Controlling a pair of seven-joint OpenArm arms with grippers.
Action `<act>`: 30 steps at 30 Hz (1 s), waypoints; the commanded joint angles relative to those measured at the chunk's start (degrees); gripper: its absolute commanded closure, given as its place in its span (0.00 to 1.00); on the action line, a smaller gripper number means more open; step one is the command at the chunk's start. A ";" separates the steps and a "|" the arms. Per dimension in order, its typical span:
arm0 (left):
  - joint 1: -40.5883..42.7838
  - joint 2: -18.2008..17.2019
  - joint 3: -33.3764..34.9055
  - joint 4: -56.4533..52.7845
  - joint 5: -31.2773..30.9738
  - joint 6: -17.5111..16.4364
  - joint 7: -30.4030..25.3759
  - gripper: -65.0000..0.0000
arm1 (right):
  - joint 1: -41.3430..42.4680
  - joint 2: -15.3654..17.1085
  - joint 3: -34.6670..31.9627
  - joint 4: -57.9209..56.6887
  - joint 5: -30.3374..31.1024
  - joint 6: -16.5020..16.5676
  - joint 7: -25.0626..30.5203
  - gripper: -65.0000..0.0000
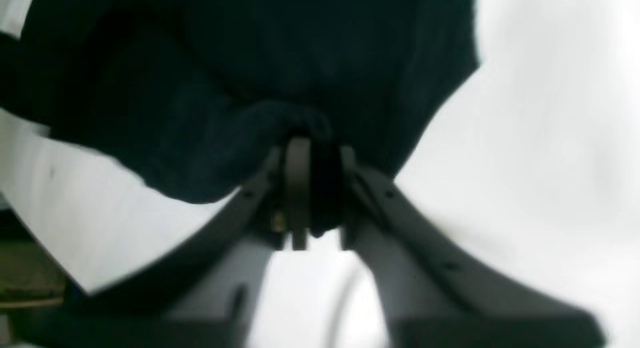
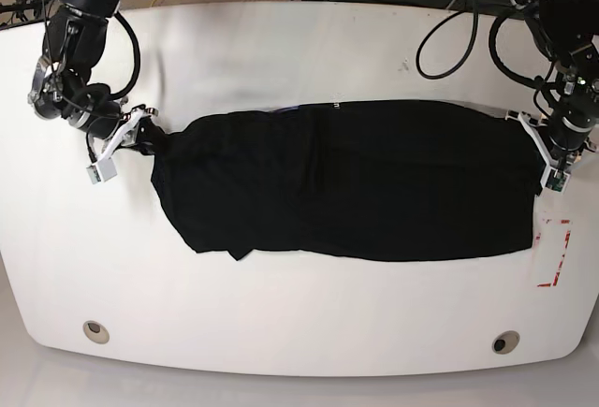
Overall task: Fold the T-shirt properly
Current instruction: 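Pull both grippers apart to stretch the shirt flat on the table, then release the right gripper and raise it off the shirt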
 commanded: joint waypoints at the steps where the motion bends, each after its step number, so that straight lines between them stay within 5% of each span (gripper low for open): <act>1: 0.61 -0.79 -0.20 0.94 -0.35 0.38 -1.40 1.00 | -1.56 0.23 0.40 1.06 0.79 0.08 1.45 0.60; 5: 2.46 -0.79 -0.20 0.33 -0.44 0.38 -1.58 1.00 | -5.87 0.23 0.14 1.23 0.79 0.08 4.97 0.41; 15: 3.95 -0.79 -0.56 -1.87 -0.44 0.38 -1.67 1.00 | -17.65 0.05 0.14 19.52 -1.32 0.08 7.43 0.41; 21: 3.69 -0.79 -0.20 -2.58 -0.44 0.38 -1.67 1.00 | -18.35 -2.32 -7.16 27.43 -18.29 0.08 9.71 0.41; 30: 3.60 -0.79 -0.20 -2.58 -0.44 0.38 -1.67 1.00 | -19.93 -7.69 -18.50 27.69 -49.49 0.08 28.18 0.41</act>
